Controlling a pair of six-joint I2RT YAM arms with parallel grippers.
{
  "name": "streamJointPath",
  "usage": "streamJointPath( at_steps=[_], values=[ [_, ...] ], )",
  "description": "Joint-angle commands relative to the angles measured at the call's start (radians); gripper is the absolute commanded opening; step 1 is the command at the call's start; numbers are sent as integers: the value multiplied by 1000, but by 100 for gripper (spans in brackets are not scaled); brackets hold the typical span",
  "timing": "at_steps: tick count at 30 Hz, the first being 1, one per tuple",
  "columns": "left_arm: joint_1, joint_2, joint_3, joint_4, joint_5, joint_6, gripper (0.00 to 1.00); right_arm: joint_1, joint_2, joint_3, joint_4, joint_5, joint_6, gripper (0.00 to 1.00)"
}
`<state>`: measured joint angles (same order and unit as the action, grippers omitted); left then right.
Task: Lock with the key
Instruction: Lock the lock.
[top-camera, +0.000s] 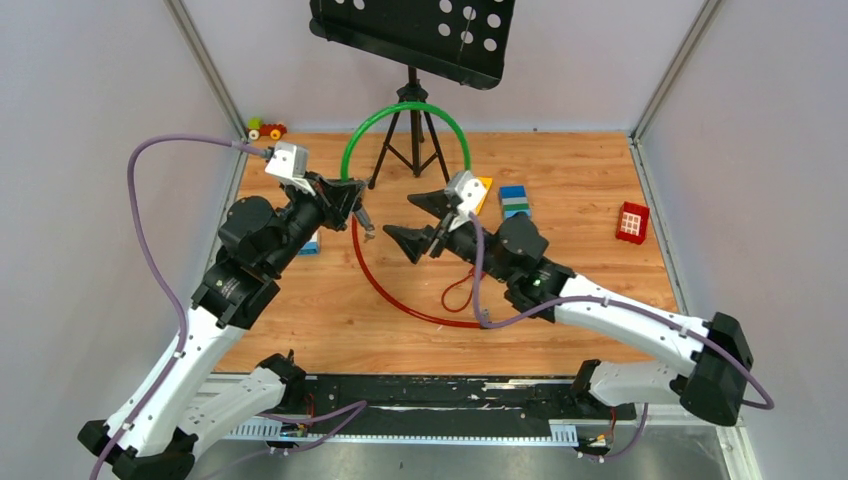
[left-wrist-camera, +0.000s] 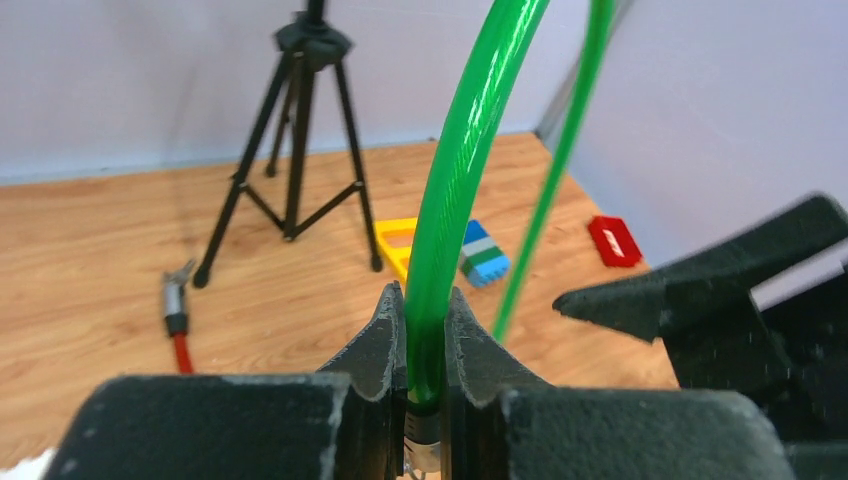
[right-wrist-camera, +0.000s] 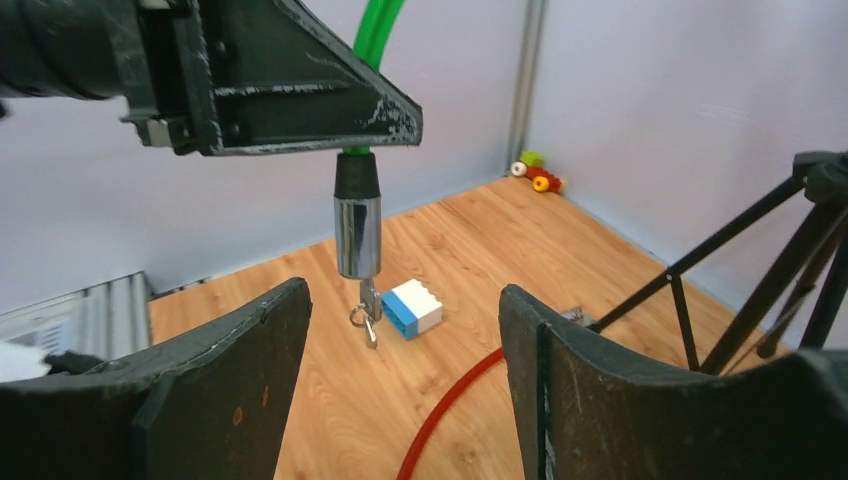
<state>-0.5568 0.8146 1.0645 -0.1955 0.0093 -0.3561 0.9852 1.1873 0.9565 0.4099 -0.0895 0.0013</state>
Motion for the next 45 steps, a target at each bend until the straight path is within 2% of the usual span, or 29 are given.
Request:
streamJointPath(
  at_steps=[1, 4, 8, 12, 18, 20, 23, 24, 27, 29, 33, 36, 41, 45],
  values=[
    [2, -8, 24, 75, -225, -84, 0, 76, 88, 51, 159, 272, -95, 69],
    [1, 0, 35, 68, -259, -96, 0, 103, 141, 72, 233, 328, -102, 66],
    [1, 3, 37, 73, -252, -98, 0, 123, 188, 104, 260, 329, -124, 65],
    [0, -10, 24, 106, -168, -65, 0, 125, 192, 112, 249, 328, -156, 64],
    [1, -20, 24, 80, -198, -69, 0, 124, 184, 123, 194, 363, -183, 63],
    [0, -32, 3, 135, -116, -34, 0, 111, 169, 122, 163, 269, -178, 64],
    [0, -69, -37, 256, 70, 17, 0, 32, 123, 140, 40, -75, -103, 66],
    [0, -76, -41, 287, 148, 28, 0, 11, 109, 146, 7, -243, -84, 67],
    [0, -80, -35, 336, 385, 47, 0, -9, 55, 153, -90, -460, -117, 67],
    [0, -75, -23, 341, 531, 53, 0, -12, 24, 166, -173, -523, -164, 68],
    [0, -74, -24, 343, 718, 85, 0, -27, -16, 209, -336, -610, -225, 68],
    [0, -69, -25, 358, 825, 94, 0, -32, -40, 222, -381, -679, -223, 68],
    [0, -60, -29, 405, 913, 102, 0, -33, -53, 228, -405, -769, -189, 66],
    [0, -56, -34, 460, 939, 75, 0, -33, -68, 187, -394, -677, -202, 64]
  ],
)
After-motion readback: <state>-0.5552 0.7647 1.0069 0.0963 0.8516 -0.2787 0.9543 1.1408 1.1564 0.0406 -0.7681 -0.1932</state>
